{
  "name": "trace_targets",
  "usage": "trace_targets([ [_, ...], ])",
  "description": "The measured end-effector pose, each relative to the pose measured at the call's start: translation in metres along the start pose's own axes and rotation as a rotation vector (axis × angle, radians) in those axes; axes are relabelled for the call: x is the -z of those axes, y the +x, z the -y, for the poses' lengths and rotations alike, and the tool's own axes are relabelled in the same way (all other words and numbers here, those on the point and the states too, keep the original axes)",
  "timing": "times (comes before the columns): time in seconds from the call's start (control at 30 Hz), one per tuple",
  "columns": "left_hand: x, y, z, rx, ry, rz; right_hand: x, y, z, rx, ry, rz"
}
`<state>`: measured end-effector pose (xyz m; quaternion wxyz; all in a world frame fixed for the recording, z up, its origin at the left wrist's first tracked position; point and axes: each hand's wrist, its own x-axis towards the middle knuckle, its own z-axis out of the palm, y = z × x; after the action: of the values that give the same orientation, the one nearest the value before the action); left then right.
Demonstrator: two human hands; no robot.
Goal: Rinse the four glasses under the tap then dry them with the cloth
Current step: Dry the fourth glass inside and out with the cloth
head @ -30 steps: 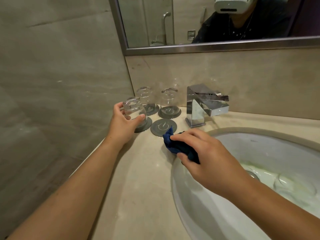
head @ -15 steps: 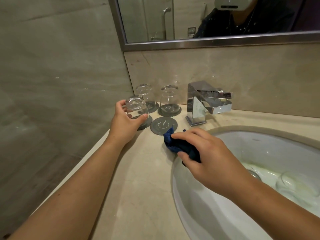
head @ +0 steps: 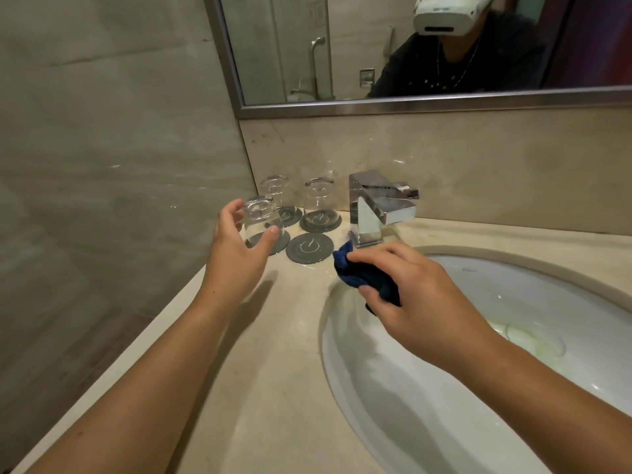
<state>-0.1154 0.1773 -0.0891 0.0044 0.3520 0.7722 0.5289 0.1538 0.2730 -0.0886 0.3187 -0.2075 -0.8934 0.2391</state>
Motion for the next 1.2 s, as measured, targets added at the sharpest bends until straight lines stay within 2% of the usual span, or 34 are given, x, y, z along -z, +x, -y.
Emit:
trace_targets([
  [0.17, 0.002, -0.062, -0.043, -0.162, 0.123, 0.052, 0.038, -0.035, -0.001, -0.035, -0.032, -0.046],
  [0.37, -0.029, -0.131, -0.095, -0.455, 0.343, 0.323, 0.083, -0.081, -0.016, -0.114, -0.068, -0.086],
  [0.6, -0.083, -0.180, -0.135, -0.514, 0.463, 0.507, 0.118, -0.114, -0.049, -0.181, -0.133, -0.263],
  [0.7, -0.112, -0.186, -0.143, -0.478, 0.487, 0.629, 0.119, -0.124, -0.064, -0.253, -0.070, -0.339],
  [0.9, -0.165, -0.183, -0.142, -0.298, 0.574, 0.865, 0.128, -0.121, -0.072, -0.343, 0.101, -0.464],
  [1.03, -0.209, -0.174, -0.140, -0.128, 0.522, 0.955, 0.123, -0.117, -0.083, -0.466, 0.312, -0.508],
  [1.13, -0.233, -0.171, -0.131, 0.043, 0.428, 1.043, 0.121, -0.115, -0.091, -0.534, 0.387, -0.557],
  [1.2, -0.244, -0.171, -0.124, 0.087, 0.335, 1.048, 0.121, -0.114, -0.093, -0.560, 0.425, -0.595],
])
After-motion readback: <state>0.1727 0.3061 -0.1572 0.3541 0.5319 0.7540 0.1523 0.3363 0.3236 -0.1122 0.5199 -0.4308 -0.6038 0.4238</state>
